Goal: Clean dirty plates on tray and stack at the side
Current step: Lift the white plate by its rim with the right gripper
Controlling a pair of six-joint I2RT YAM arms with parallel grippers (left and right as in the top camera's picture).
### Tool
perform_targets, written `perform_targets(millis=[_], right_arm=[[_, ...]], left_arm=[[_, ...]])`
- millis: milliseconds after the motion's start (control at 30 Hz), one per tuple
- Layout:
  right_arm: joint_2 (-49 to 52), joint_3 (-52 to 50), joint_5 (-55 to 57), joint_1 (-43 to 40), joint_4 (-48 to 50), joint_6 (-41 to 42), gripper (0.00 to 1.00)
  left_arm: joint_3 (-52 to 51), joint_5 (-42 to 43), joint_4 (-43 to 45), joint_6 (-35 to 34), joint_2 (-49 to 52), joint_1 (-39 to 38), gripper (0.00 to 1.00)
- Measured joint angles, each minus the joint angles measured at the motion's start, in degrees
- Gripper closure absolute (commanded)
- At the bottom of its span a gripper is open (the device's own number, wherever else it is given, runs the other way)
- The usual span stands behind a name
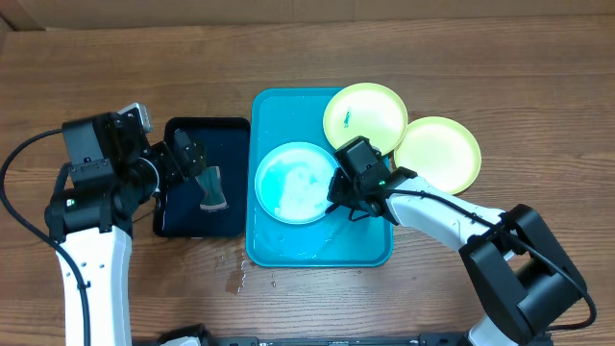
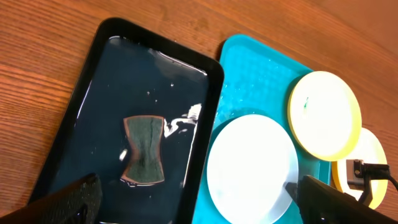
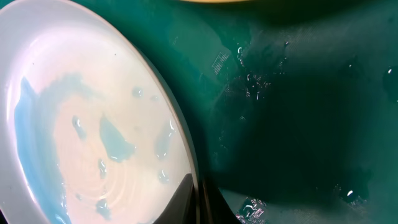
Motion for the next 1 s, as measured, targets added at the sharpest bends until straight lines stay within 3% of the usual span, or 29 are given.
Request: perform_targets(millis=[333, 467, 733, 1000], right_arm=[[0.0, 0.0, 0.0, 0.0, -0.5, 0.2, 0.96], [-0.1, 1.7, -0.2, -0.2, -5.6, -0.5, 0.96], [-2.0, 15.9, -0.7, -2.1, -26.2, -3.3, 0.96], [-3.0, 23.6, -1.1, -1.6, -24.1, -4.5, 0.96]], left_arm=[[0.0, 0.0, 0.0, 0.0, 0.6, 0.0, 0.01], [0.0, 0.0, 0.0, 0.0, 0.7, 0.0, 0.00], [0.0, 0.0, -0.2, 0.0, 0.7, 0.0, 0.00], [0.0, 0.0, -0.2, 0.0, 0.7, 0.0, 0.00]])
